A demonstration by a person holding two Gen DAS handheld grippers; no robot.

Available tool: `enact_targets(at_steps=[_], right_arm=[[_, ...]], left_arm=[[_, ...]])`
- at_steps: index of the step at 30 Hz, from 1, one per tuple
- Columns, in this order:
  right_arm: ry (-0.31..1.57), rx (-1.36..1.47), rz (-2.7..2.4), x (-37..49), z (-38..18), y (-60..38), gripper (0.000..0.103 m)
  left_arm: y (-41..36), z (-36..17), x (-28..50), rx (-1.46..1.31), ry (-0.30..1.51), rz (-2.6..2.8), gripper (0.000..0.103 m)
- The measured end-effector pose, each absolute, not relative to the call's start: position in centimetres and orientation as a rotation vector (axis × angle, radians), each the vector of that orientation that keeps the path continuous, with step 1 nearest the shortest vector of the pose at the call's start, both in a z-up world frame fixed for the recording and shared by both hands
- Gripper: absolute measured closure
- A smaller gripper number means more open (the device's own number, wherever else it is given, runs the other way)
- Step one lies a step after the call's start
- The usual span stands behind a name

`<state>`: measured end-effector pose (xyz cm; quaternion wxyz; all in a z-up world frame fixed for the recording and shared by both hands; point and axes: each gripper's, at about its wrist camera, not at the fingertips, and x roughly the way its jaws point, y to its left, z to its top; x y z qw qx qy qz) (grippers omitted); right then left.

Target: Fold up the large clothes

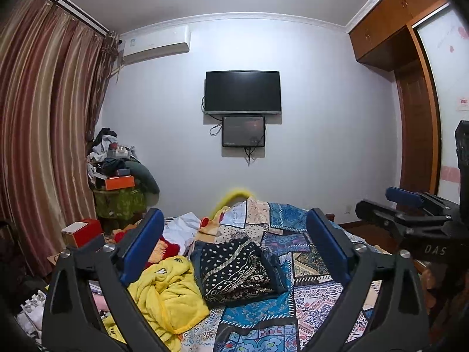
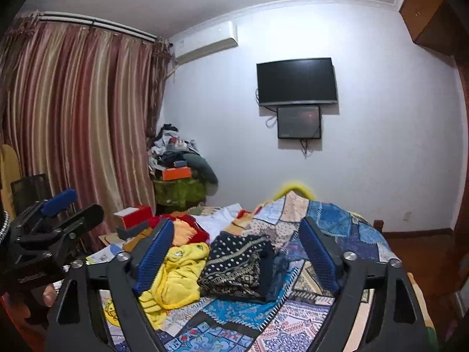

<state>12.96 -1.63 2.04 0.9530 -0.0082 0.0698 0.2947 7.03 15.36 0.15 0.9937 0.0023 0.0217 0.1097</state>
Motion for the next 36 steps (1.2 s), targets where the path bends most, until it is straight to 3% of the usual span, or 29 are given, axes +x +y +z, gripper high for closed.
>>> enact_targets(at_steps=[4,36], right_arm=[[0.132,-0.017,0.561,13.1,1.8,-1.8,0.000],[0.129,-0.032,0.541,13.4,1.7,-2.1,0.000]], left_arm=[[15.4,0.0,7.2,0.005,0.049,0.226,0.001],[16.1,-0.9,8.0,-0.027,0.071,0.207,0.000]])
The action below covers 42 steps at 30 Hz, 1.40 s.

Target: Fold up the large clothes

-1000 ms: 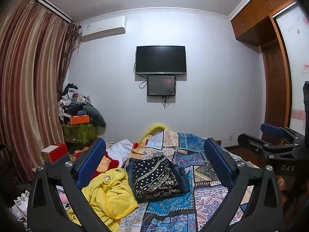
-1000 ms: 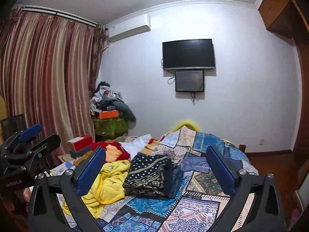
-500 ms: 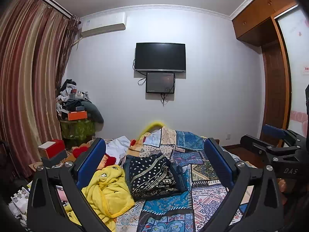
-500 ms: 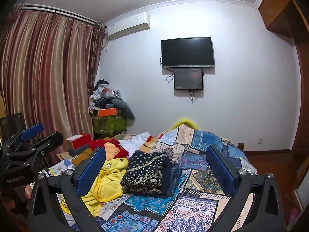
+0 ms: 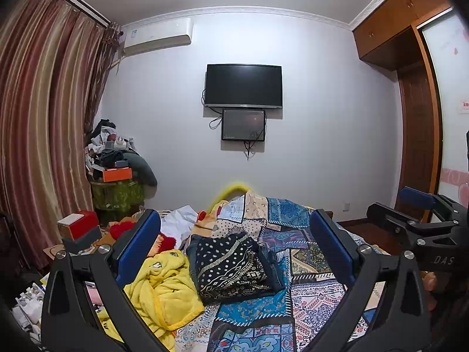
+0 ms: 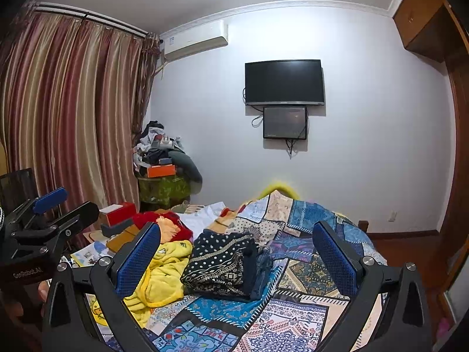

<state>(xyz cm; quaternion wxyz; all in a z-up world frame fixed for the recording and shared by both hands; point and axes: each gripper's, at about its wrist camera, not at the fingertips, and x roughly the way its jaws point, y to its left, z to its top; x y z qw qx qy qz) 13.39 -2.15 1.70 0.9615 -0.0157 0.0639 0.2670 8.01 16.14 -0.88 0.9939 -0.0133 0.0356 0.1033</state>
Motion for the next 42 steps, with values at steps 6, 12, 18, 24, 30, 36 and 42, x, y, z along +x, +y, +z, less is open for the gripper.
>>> enact_targets(at_steps=[6,12,18,24,30,36,42], right_arm=[[0.125,-0.031,0.546,13.4,1.8,-2.5,0.000],[0.125,-0.035,0.546,13.4,1.7,-2.5,0.000],[0.124,-0.026,0.551,13.6,1.4,-2.9,0.000],[0.127,-0.027,0.550,13.7,1.3,-3.1,0.000],[0.133,-0.016,0.549,13.8,1.3,-3.3,0.000],[0.144,-0.007,0.542,14.1,1.3,-3.3,0.000],[0.144,-0.005,0.542,14.1,1.2,-3.3,0.000]], left_arm=[[16.1,-0.8,7.9,-0.038,0.069,0.206,0.000],[16.0,-0.8,8.0,-0.045,0.074,0.202,0.000],[16.0,-0.7,8.0,-0.043,0.077,0.197,0.000],[15.9,-0.8,8.3,-0.040,0.081,0.186,0.000],[16.0,-1.0,8.3,-0.046,0.084,0.171,0.000],[15.9,-1.0,8.3,-0.047,0.095,0.150,0.000],[16.1,-1.0,8.3,-0.056,0.099,0.146,0.000]])
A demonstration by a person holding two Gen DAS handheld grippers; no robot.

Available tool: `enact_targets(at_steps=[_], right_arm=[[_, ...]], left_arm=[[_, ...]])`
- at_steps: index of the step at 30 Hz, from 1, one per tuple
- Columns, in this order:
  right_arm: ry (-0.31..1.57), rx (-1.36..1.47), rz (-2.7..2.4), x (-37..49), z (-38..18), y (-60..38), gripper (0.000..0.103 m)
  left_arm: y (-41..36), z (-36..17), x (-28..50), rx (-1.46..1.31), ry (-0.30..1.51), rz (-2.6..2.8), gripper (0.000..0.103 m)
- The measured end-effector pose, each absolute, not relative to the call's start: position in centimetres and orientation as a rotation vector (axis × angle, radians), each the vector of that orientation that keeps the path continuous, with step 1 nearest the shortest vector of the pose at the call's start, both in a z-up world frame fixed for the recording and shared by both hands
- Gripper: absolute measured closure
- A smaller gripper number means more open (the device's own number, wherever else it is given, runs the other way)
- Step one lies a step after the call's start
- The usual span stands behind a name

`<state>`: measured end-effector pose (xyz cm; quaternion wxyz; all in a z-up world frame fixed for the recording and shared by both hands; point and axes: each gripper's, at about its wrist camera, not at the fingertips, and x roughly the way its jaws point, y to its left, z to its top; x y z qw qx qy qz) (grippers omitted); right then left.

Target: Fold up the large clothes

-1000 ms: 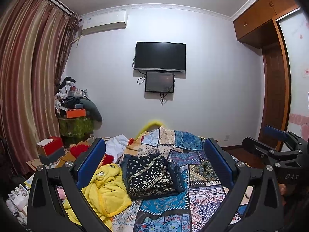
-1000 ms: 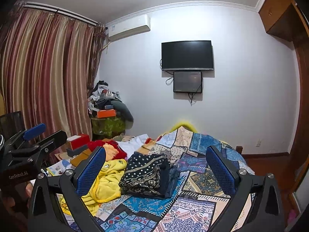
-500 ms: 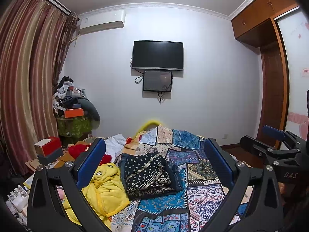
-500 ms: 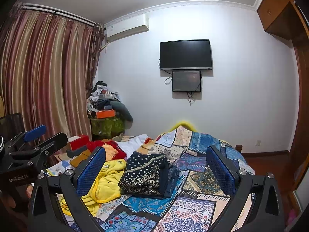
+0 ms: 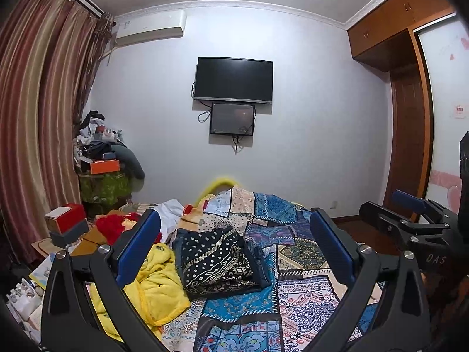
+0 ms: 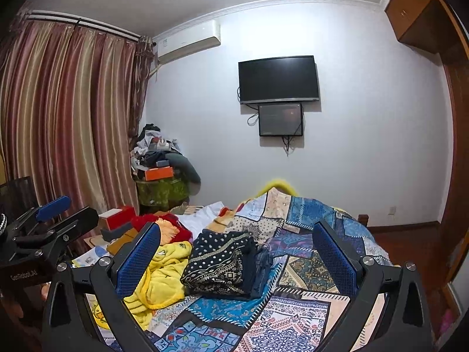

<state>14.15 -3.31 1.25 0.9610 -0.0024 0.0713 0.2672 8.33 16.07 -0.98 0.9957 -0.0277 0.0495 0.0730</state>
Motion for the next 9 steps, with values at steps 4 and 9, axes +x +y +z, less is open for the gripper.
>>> enact_targets(at_steps=[4,9], right_arm=[[0.141,-0.004,0.539,14.20,1.16,-3.23,0.000],[0.143,-0.005,0.540,14.18,1.11,-3.07,0.000]], left_arm=[[16.06,-1.08,8.42,-0.048,0.103,0.149,0.000],[16.27,-1.32,8.49,-0.054,0.110,0.139,0.000]])
